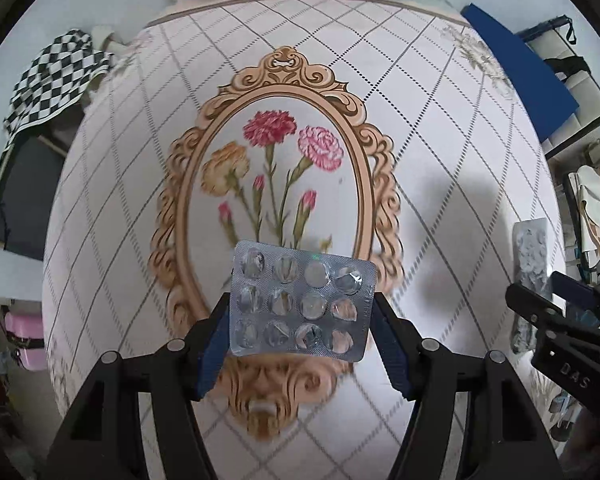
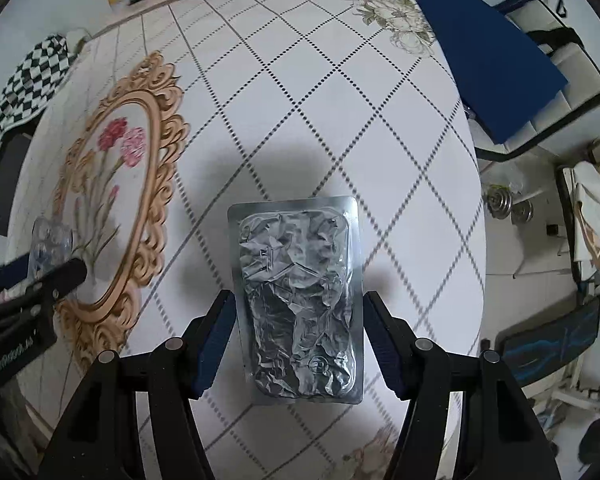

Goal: Collect trash
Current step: 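Carry both blister packs over the trash bin and open both tools to drop them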

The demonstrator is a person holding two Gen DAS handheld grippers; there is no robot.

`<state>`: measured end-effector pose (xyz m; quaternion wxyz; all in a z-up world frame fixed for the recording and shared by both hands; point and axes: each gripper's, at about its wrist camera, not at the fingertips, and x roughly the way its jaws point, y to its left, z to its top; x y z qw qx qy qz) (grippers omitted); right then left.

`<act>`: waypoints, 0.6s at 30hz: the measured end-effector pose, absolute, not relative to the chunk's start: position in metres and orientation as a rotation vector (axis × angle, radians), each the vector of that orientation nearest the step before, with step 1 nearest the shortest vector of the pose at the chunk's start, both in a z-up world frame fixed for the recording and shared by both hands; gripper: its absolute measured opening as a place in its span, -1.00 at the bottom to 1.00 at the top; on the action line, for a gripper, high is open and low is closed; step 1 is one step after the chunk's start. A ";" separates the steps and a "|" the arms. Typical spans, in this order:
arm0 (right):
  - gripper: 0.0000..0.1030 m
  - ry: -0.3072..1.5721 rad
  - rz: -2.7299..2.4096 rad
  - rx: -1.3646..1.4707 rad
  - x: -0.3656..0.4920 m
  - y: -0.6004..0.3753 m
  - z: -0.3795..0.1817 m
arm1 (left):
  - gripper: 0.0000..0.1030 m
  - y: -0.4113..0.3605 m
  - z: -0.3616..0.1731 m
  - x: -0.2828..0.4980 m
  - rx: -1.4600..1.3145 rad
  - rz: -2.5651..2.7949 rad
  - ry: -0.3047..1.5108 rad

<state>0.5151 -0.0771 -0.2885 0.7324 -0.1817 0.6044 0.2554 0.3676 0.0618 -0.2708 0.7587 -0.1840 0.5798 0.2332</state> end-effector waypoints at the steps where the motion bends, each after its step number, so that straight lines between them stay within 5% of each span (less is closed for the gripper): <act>1: 0.29 1.329 0.566 -0.393 0.514 -0.081 -0.288 | 0.23 0.062 -0.267 0.361 -0.403 0.512 1.255; 18: 0.29 1.233 0.596 -0.278 0.335 -0.146 -0.204 | 0.23 0.022 -0.190 0.203 -0.417 0.409 1.082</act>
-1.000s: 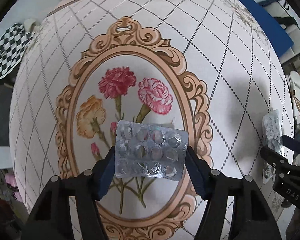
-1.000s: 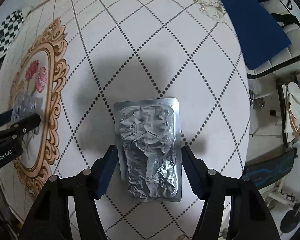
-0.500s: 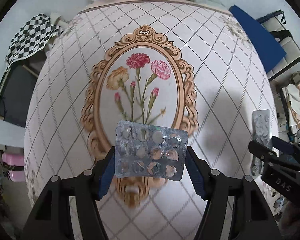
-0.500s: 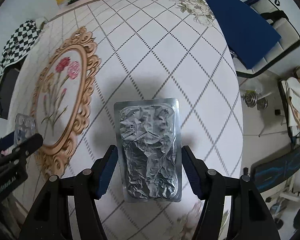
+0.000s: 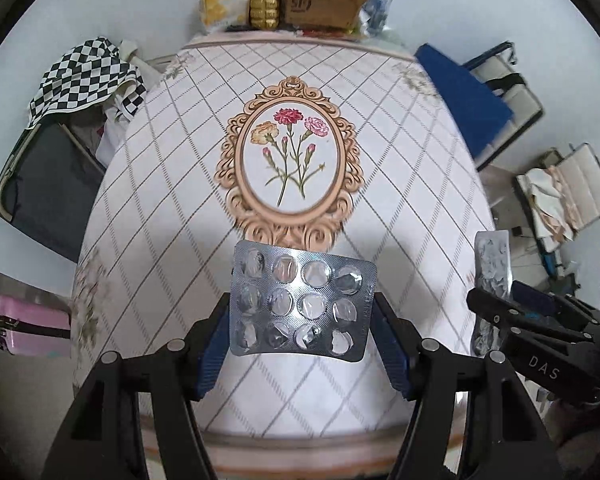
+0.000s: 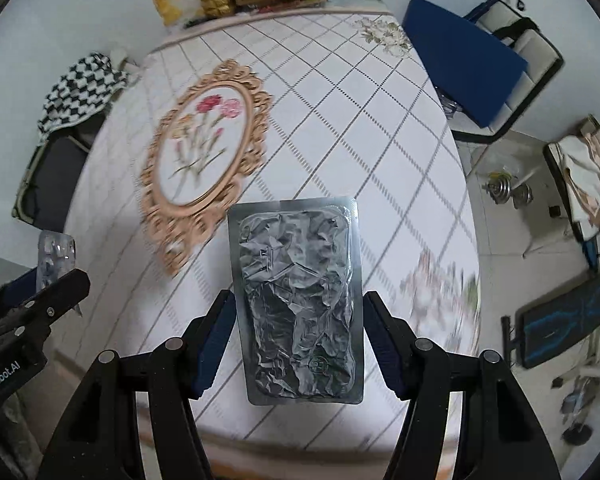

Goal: Collect trash
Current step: 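Carry both blister packs over the trash bin and open both tools to drop them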

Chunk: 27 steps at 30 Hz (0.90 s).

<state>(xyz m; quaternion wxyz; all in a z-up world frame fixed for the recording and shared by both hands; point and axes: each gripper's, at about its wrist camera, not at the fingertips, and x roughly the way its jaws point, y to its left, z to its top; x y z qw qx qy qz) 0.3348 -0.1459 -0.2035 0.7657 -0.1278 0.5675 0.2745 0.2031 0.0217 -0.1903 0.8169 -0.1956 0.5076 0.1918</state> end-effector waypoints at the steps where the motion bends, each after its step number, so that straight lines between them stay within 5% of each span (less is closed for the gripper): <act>1: 0.29 1.223 0.591 -0.264 0.315 -0.153 -0.198 | 0.23 0.018 -0.188 0.187 -0.411 0.393 1.076; 14: 0.29 1.388 0.521 -0.097 0.083 -0.248 -0.227 | 0.23 -0.031 -0.248 0.015 -0.443 0.233 1.231; 27: 0.29 1.677 0.466 -0.092 0.022 -0.306 -0.423 | 0.23 -0.062 -0.439 -0.020 -0.663 0.245 1.483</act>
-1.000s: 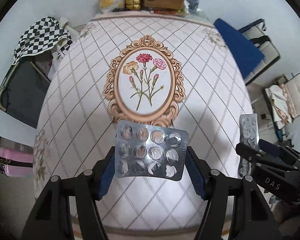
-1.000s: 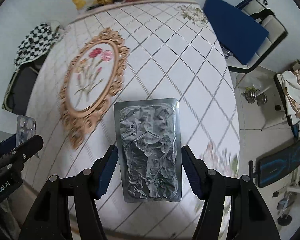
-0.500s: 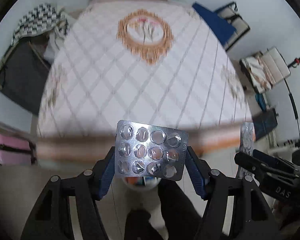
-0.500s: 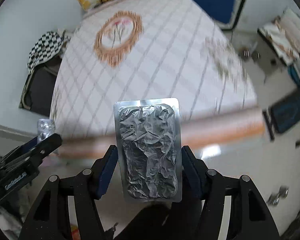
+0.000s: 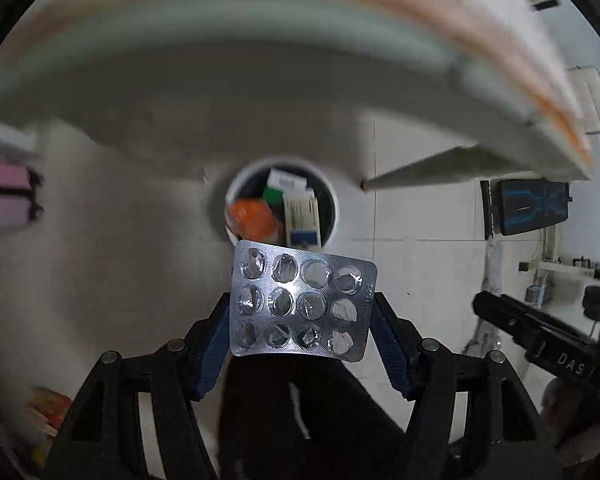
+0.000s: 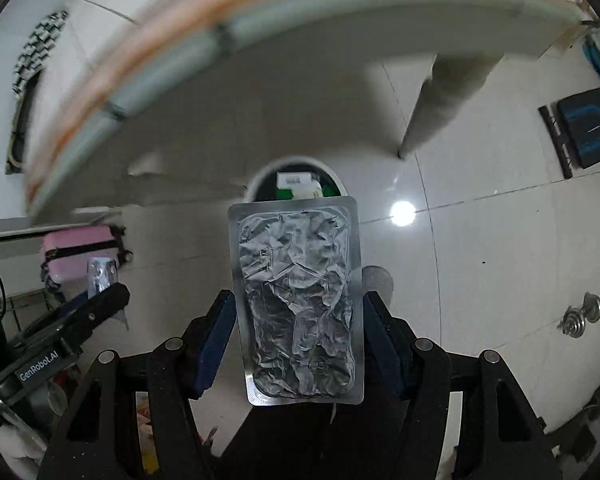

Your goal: Collect trash

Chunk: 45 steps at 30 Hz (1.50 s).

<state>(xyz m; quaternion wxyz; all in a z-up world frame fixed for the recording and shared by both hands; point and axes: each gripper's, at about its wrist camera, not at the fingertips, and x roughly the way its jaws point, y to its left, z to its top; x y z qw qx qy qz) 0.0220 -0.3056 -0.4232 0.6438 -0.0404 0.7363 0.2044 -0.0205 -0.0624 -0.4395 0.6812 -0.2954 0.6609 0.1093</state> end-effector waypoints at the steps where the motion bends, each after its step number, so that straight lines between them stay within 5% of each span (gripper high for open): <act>1: 0.29 1.694 0.464 -0.081 0.023 -0.307 -0.442 | 0.23 -0.064 -0.464 -0.017 -0.683 0.251 1.502; 8: 0.29 1.751 0.458 -0.038 0.045 -0.304 -0.583 | 0.23 -0.056 -0.604 0.009 -0.787 0.282 1.552; 15: 0.29 1.769 0.467 0.011 0.071 -0.279 -0.696 | 0.29 -0.034 -0.685 0.036 -0.776 0.214 1.543; 18: 0.30 1.780 0.482 0.036 0.074 -0.267 -0.729 | 0.41 -0.026 -0.705 0.041 -0.764 0.202 1.536; 21: 0.31 1.796 0.503 0.074 0.075 -0.258 -0.749 | 0.90 -0.019 -0.713 0.037 -0.771 0.201 1.530; 24: 0.48 1.804 0.509 0.093 0.074 -0.248 -0.764 | 0.92 -0.015 -0.714 0.030 -0.773 0.218 1.528; 27: 0.84 1.793 0.515 0.077 0.071 -0.243 -0.766 | 0.92 -0.012 -0.706 0.019 -0.751 0.253 1.517; 36: 0.88 1.700 0.498 -0.051 0.056 -0.256 -0.712 | 0.92 -0.019 -0.654 -0.018 -0.616 0.393 1.459; 45: 0.89 1.536 0.420 -0.296 0.025 -0.267 -0.600 | 0.92 -0.045 -0.550 -0.057 -0.518 0.451 1.435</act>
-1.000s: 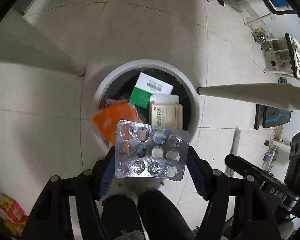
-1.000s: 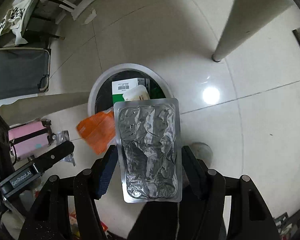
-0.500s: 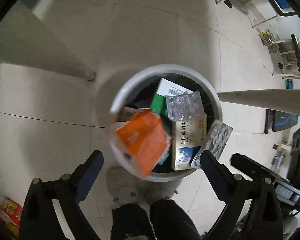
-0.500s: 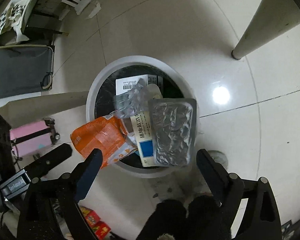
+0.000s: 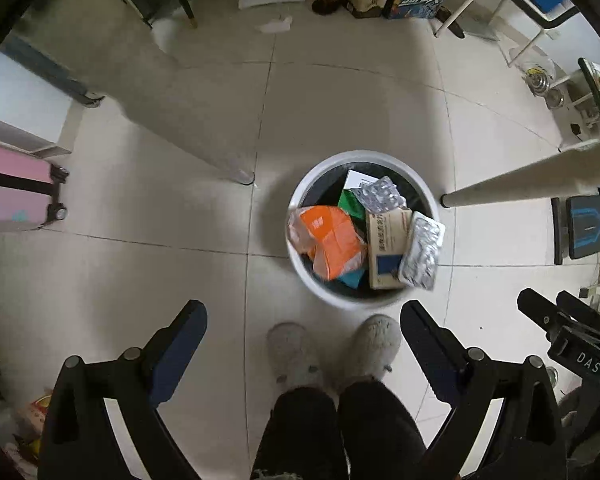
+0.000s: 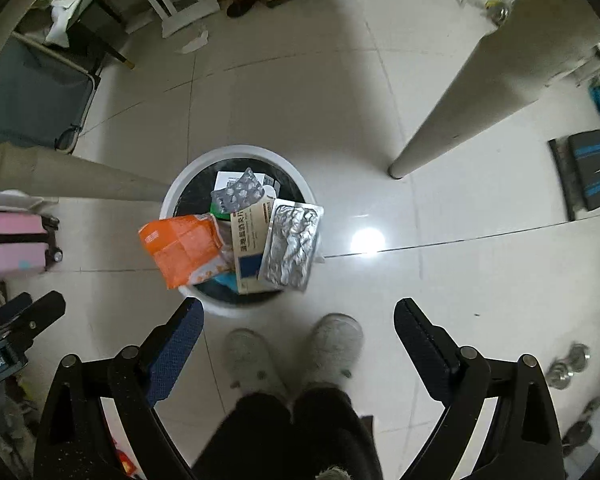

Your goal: Collect trash

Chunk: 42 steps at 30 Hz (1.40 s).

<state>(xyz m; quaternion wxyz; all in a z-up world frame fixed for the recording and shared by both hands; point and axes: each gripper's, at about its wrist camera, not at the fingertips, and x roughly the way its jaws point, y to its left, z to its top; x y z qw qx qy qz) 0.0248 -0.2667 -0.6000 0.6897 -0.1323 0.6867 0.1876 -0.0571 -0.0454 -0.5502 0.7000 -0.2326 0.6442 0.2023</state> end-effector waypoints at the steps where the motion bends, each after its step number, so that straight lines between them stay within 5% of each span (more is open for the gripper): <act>1: 0.89 1.538 0.412 -0.303 0.021 -0.270 -0.584 | 0.92 -0.046 -0.539 -0.057 -0.524 0.448 1.435; 16: 0.89 1.494 0.540 -0.201 -0.032 -0.305 -0.274 | 0.92 -0.080 -0.268 -0.099 -0.527 0.294 1.325; 25: 0.89 1.435 0.598 -0.150 -0.054 -0.338 -0.134 | 0.92 -0.089 -0.158 -0.122 -0.538 0.216 1.193; 42: 1.00 1.415 0.746 -0.096 -0.096 -0.339 -0.043 | 0.92 -0.098 -0.085 -0.153 -0.621 0.145 1.075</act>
